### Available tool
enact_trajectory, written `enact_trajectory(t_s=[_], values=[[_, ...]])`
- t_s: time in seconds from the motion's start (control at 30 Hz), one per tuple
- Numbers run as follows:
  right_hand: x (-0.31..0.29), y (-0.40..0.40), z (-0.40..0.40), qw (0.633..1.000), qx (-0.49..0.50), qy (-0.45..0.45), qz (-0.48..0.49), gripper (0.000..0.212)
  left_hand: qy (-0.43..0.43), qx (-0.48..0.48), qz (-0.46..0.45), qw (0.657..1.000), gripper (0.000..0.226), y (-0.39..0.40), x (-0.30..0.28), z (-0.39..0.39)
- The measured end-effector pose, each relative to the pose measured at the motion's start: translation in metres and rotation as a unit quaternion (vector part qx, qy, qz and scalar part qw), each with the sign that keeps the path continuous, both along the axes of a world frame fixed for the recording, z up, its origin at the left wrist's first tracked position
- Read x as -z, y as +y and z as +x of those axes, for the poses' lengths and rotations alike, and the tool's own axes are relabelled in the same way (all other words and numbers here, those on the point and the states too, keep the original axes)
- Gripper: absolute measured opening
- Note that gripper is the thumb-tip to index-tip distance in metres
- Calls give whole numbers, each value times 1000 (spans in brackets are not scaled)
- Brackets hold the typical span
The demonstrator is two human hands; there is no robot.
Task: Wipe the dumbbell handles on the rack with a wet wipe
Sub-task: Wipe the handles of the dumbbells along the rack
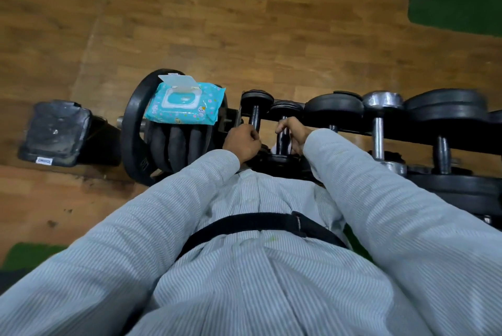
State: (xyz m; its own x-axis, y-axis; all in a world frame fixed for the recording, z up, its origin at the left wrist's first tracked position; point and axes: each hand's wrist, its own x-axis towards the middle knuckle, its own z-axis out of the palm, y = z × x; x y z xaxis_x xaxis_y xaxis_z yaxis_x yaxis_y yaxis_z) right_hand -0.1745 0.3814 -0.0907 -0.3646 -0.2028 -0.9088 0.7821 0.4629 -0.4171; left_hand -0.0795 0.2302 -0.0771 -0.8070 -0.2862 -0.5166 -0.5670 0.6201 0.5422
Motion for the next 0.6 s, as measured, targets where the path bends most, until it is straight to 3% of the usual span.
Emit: enact_trajectory(t_s=[0.07,0.13,0.17,0.27,0.33,0.43,0.53,0.6], values=[[20,0,-4,1000,-26,15,2,14,0,-4,1,1000,12,1,2,1],[12,-6,2,995,-82,36,43,7,1,-9,0,1000,11,2,1,1],[4,-7,6,987,-116,63,93,16,1,-8,-1,1000,10,2,1,1],[-12,-4,19,948,-205,140,201,77,3,-2,-6,1000,10,2,-1,-1],[-20,3,29,917,-278,194,212,74,1,4,-3,1000,11,1,0,-1],[-33,16,49,823,-421,318,212,25,2,10,3,1000,10,-1,2,-1],[-32,34,60,699,-544,416,203,33,4,17,4,1000,9,-3,3,-2],[-28,46,57,642,-586,462,177,48,6,18,6,1000,8,-4,4,-4]])
